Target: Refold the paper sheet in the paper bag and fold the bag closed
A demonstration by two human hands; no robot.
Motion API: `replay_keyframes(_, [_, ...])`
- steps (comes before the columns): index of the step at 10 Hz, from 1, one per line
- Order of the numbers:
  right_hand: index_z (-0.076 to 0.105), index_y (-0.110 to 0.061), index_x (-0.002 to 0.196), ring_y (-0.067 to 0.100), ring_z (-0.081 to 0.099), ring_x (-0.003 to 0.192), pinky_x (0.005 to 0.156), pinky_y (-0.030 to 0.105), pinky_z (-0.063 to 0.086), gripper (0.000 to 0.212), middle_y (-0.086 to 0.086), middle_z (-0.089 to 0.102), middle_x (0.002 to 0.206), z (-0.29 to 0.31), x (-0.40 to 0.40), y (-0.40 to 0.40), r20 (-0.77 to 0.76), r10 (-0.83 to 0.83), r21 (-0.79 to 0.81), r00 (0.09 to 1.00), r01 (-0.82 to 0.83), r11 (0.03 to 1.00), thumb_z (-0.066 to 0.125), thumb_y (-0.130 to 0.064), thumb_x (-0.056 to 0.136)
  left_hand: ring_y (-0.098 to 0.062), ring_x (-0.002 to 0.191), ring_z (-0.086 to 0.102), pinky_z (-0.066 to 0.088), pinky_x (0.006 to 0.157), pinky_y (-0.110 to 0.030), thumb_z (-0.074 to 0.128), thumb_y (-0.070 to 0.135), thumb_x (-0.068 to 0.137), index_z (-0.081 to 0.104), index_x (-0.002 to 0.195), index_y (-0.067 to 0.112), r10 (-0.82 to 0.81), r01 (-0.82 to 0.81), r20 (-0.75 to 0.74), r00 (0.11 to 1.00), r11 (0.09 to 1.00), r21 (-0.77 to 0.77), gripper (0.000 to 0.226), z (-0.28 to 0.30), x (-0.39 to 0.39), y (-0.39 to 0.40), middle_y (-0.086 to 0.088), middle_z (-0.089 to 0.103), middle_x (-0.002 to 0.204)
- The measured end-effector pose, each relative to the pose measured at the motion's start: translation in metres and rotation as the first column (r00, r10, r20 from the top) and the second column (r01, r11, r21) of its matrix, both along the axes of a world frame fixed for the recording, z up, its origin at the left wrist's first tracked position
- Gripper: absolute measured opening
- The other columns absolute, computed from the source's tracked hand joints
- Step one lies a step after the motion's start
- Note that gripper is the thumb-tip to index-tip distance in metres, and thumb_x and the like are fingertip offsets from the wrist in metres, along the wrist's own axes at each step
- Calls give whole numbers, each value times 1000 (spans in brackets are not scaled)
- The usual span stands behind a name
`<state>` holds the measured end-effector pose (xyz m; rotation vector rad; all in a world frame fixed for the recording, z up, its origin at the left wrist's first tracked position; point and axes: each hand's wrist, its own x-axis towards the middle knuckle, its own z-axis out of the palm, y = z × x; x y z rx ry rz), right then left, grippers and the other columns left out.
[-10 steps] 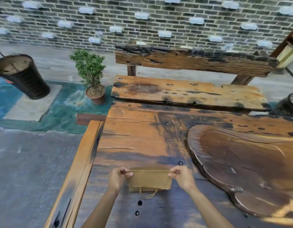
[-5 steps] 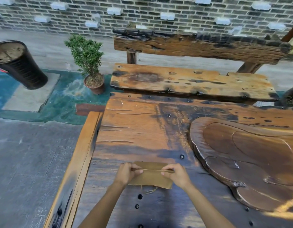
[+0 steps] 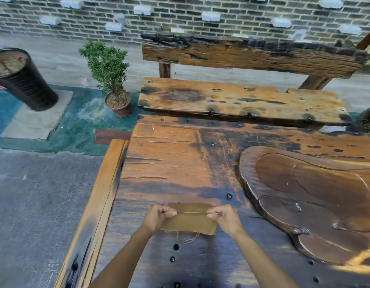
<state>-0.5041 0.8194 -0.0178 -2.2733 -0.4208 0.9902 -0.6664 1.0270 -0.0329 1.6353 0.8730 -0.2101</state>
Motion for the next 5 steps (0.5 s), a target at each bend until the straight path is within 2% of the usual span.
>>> replay_keyframes(1, [77,-7,107,8,64,111,90,5,43,21,4,74,113,-1,5,-7,-52,66,8,996,-65,998,64,-3,90,-5,92,72,53,81,-18,79,15,82,78,73,37,7,-7,11,1000,1000,-11,24,-2,0,-1,1,80,94])
replay_keyframes(2, [72,-4,116,7,57,118,87,-5,38,27,6,69,122,0,8,-14,-82,129,17,988,-128,992,55,2,95,-8,89,73,56,82,-24,80,12,81,79,67,37,47,-46,28,999,999,-16,29,-2,-3,-3,8,80,84])
replay_keyframes(3, [72,-7,115,10,58,121,100,13,40,26,5,70,121,2,10,-20,-91,122,40,988,-119,992,61,-2,93,-10,92,71,55,85,-26,75,11,85,79,68,38,35,-34,33,999,999,-27,33,0,-8,-1,12,79,85])
replay_keyframes(4, [73,-10,111,11,60,114,99,16,43,23,4,71,115,7,11,-22,-97,88,60,991,-82,995,66,-5,89,-10,102,67,49,88,-23,71,16,90,76,79,42,-23,24,48,999,999,-24,28,8,-13,2,12,77,98])
replay_keyframes(5, [70,-21,100,14,61,109,90,8,46,20,2,70,108,10,9,-25,-76,-8,105,997,16,994,72,-7,85,-10,107,63,49,95,-24,70,16,90,72,93,35,-12,14,85,996,1000,-18,20,15,-15,2,4,72,111])
